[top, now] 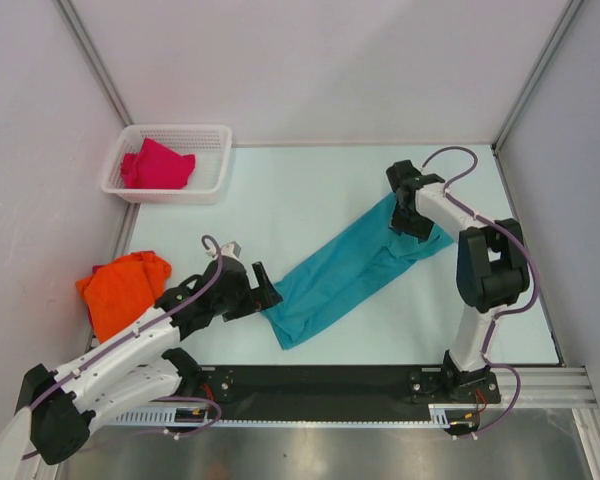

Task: Fold and stack the t-shirts
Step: Rotate the tshirt 90 degrees

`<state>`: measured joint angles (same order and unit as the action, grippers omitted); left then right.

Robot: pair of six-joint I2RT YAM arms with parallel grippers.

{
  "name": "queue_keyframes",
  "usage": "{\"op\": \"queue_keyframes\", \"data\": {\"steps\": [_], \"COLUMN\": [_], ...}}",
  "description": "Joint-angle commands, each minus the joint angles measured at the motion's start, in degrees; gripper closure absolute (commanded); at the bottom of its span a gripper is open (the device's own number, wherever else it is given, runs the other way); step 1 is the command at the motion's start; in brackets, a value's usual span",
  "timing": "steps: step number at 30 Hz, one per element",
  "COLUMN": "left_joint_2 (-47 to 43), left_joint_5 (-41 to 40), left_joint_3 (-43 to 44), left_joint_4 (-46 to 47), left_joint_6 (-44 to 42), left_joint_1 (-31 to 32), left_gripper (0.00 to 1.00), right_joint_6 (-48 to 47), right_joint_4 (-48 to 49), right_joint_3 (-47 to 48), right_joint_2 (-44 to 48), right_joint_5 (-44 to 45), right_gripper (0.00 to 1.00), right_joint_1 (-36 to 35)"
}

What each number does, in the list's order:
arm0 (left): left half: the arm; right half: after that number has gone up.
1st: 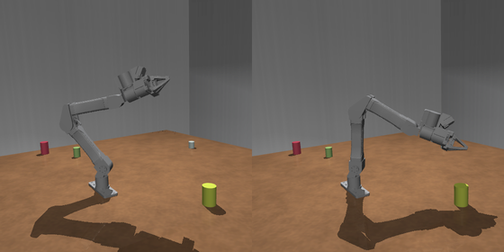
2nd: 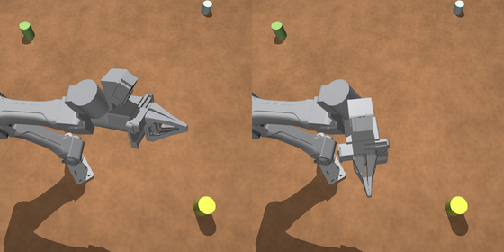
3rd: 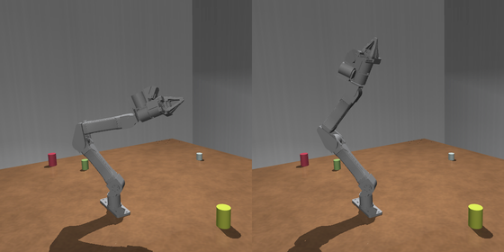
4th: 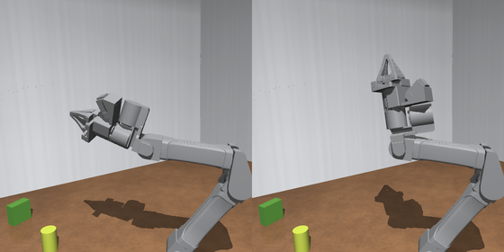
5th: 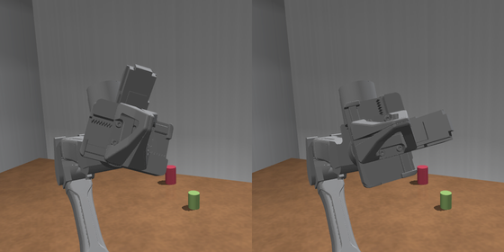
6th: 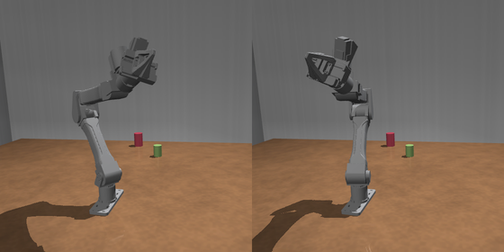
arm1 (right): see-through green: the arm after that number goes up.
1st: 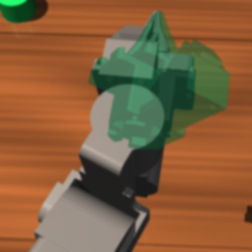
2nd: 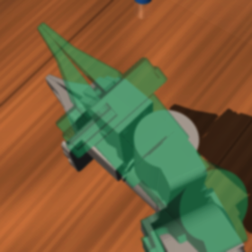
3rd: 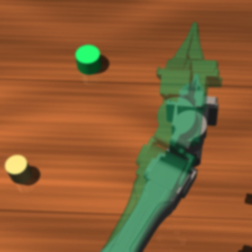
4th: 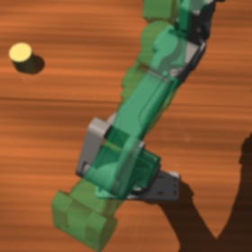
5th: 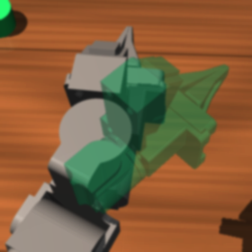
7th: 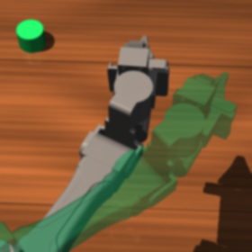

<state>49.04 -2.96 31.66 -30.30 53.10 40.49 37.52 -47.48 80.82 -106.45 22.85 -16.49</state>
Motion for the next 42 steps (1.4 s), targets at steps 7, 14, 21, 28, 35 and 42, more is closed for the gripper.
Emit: {"op": "queue_keyframes", "data": {"steps": [7, 14, 21, 28, 35, 42], "left_joint_2": [-2.9, -4.3, -6.7, -9.9, -9.9, -9.1], "left_joint_5": [-0.7, -0.1, 0.0, 0.0, 1.2, 2.4], "left_joint_3": [0.7, 0.1, 0.0, 0.2, 0.2, -0.3], "left_joint_4": [-2.6, -2.9, -4.5, -6.8, -7.0, -6.0], "left_joint_6": [-2.7, -2.8, -3.2, -3.7, -4.8, -5.1], "left_joint_1": [-1.5, -2.4, -3.2, -5.0, -6.3, -7.1], "left_gripper": [0.0, 0.0, 0.0, 0.0, 0.0, 0.0], "right_joint_6": [1.0, 3.1, 3.4, 3.4, 3.4, 0.7], "right_joint_4": [0.7, 0.1, -3.1, -6.7, -7.0, -11.0], "right_joint_3": [3.4, 3.7, 12.5, 21.0, 22.6, 32.8], "right_joint_2": [-5.5, -6.7, -14.6, -22.9, -26.7, -34.1], "right_joint_5": [8.9, 10.9, 10.6, 7.4, 4.5, 4.2], "right_gripper": [0.39, 0.39, 0.38, 0.38, 0.38, 0.38], "right_joint_1": [3.5, 5.9, 7.9, 8.7, 9.3, 10.1]}}
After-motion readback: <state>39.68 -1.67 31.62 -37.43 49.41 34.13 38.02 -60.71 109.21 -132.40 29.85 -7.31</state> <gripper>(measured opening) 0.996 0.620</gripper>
